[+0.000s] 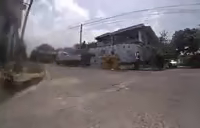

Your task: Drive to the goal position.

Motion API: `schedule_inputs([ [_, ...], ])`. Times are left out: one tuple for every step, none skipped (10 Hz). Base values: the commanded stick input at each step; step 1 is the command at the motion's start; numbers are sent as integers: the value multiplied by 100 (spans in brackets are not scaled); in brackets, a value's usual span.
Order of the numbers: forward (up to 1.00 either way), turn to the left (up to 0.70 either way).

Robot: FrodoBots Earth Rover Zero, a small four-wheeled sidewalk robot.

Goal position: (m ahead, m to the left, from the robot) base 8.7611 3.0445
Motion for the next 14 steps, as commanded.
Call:
schedule_inputs([
  [100, 1],
  [100, 0],
  [100, 0],
  [100, 0],
  [100, 0],
  [100, 0],
  [100, 0],
  [100, 9],
  [100, 25],
  [100, 37],
  [100, 20],
  [100, 0],
  [100, 0],
  [100, 0],
])
